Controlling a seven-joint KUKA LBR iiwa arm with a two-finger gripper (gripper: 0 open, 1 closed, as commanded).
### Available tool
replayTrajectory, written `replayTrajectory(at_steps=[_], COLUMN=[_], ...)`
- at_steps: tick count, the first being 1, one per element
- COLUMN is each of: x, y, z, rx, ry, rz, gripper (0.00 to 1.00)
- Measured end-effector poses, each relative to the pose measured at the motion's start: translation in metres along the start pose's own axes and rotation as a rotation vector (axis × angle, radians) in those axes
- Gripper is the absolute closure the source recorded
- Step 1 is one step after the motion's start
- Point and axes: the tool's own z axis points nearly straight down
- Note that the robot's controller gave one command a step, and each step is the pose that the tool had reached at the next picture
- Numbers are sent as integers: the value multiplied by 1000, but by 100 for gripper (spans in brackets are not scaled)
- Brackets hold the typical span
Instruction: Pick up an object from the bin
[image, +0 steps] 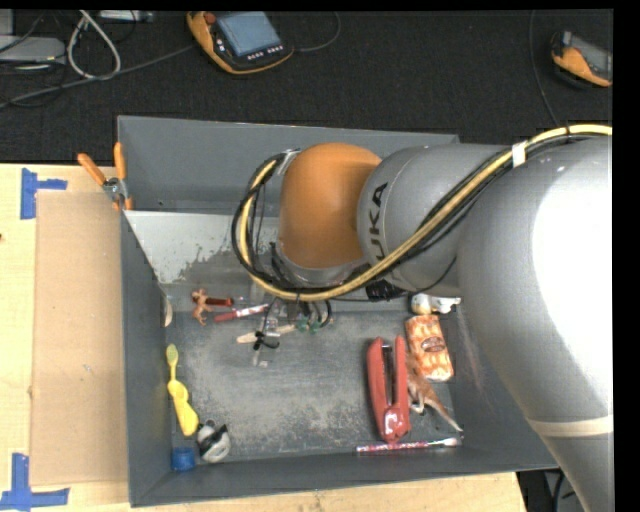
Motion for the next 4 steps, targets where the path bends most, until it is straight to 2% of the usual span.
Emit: replayTrajectory(at_steps=[1, 2, 3, 4], x=[9, -11, -17, -14], y=[-2, -39, -65, -57], z=[6, 35, 41, 40], rx=[0, -1, -1, -2], ry=[2, 1, -6, -3], rz=[-1, 17, -18, -34], gripper=[0, 0, 100, 100])
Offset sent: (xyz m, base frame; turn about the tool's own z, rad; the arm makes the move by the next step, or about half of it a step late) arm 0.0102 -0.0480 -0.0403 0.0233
